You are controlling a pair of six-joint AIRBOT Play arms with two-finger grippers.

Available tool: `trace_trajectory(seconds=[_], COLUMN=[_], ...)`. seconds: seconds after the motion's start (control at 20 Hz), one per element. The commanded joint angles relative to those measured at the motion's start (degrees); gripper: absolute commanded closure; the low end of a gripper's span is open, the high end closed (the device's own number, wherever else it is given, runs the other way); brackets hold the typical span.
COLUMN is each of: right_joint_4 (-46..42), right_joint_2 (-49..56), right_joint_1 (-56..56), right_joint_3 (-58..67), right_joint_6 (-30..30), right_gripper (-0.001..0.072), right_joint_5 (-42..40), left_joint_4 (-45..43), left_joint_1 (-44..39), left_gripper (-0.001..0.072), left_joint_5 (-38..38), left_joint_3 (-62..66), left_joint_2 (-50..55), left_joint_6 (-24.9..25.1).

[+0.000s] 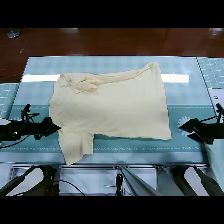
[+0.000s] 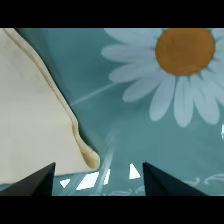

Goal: Fold the shirts.

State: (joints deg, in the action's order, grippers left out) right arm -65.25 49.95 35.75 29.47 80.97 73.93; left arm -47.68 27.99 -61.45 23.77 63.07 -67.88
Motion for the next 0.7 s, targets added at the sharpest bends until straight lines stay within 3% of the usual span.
trace_trajectory(seconds=[0.0, 0.3, 0.6, 0.65], right_joint_4=[-5.2, 1.8, 14.7, 16.7], right_joint_2=[1.7, 11.2, 16.9, 17.4], right_joint_1=[-4.8, -14.7, -15.3, -15.3], right_joint_3=[-1.8, -1.8, -1.8, -1.8], right_joint_6=[3.1, -0.1, -4.0, -5.0], right_gripper=[0.0081, 0.0081, 0.0083, 0.0112], right_joint_5=[3.8, -1.6, -9.3, -10.0], left_joint_4=[0.2, 0.2, 0.2, 0.2], left_joint_1=[-0.1, -0.2, -0.2, -0.2], left_gripper=[0.0684, 0.0684, 0.0684, 0.0684], left_joint_5=[-0.2, -0.3, -0.5, -0.5], left_joint_3=[0.0, 0.0, 0.0, 0.0], left_joint_2=[0.0, 0.0, 0.0, 0.0], left_joint_6=[0.4, 0.4, 0.3, 0.3])
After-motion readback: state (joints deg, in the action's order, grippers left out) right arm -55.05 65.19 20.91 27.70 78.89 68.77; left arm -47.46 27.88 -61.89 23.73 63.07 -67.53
